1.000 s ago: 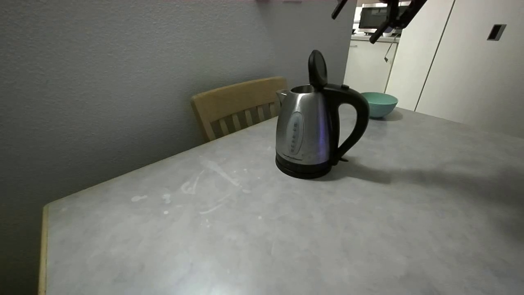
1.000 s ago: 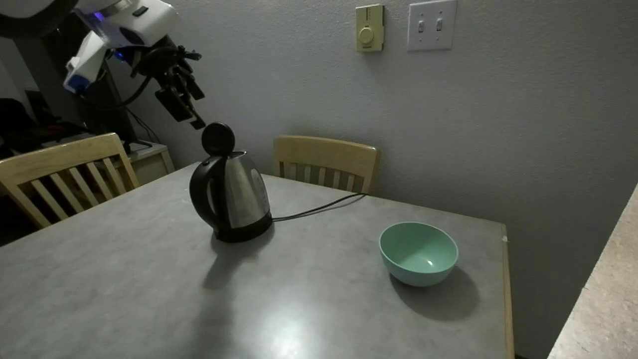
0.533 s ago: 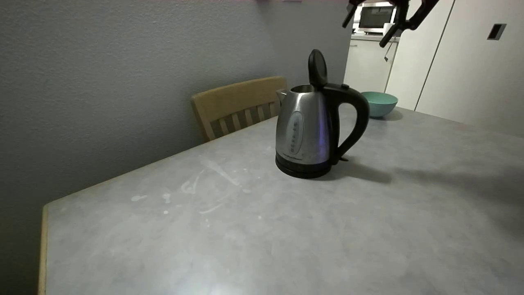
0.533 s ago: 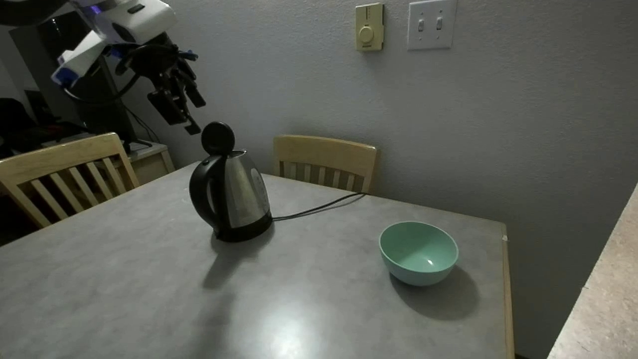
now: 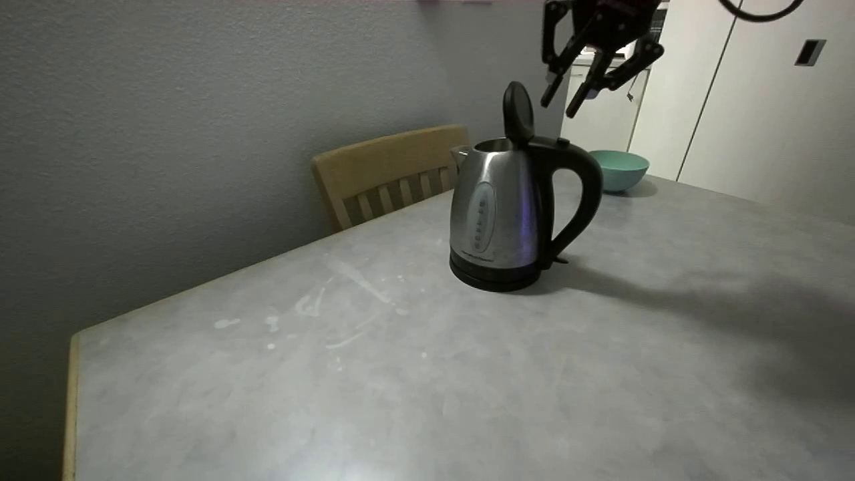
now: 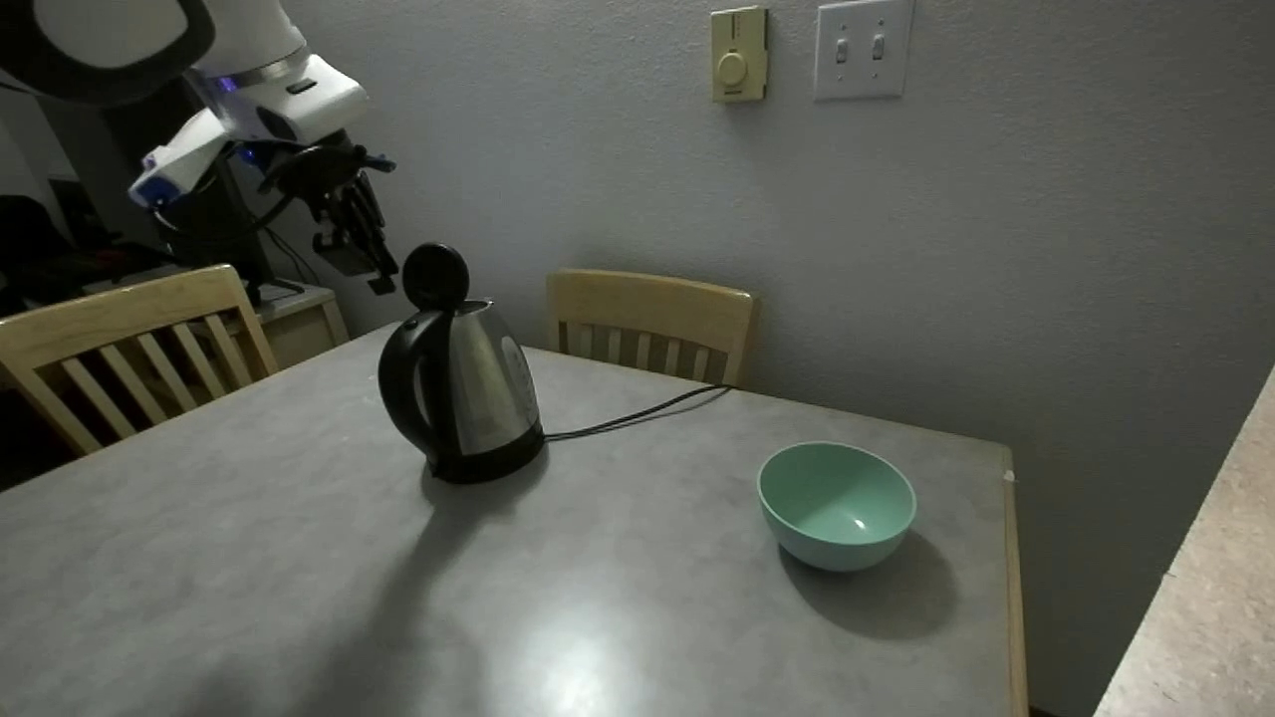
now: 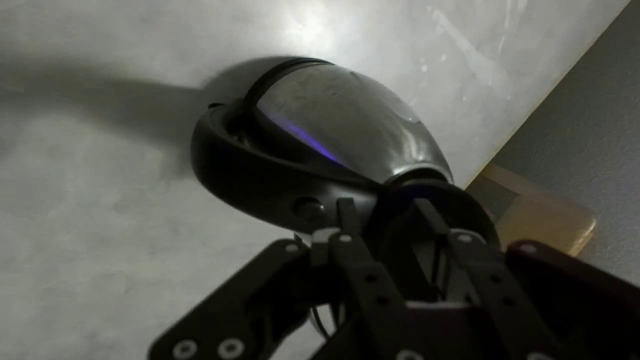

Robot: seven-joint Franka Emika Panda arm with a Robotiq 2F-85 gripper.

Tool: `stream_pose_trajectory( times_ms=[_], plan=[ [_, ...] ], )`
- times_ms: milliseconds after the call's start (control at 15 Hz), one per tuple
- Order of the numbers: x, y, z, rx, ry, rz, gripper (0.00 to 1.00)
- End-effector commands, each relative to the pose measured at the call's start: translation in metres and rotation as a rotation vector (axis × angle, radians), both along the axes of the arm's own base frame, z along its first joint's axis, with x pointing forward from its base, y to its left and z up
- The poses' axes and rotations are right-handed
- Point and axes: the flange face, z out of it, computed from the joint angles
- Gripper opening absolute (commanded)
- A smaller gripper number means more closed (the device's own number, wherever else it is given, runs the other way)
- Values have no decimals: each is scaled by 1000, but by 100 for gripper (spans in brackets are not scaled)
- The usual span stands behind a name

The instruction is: Close the lid on the electric kettle

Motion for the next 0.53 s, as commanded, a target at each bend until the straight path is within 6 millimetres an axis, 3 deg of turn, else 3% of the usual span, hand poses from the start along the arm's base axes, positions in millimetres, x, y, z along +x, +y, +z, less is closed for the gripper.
stream_pose_trajectory(
  times_ms=[0, 467],
  plan=[
    [22, 21, -9, -19, -57, 46, 3],
    [40, 32, -9, -49, -135, 81, 0]
  ],
)
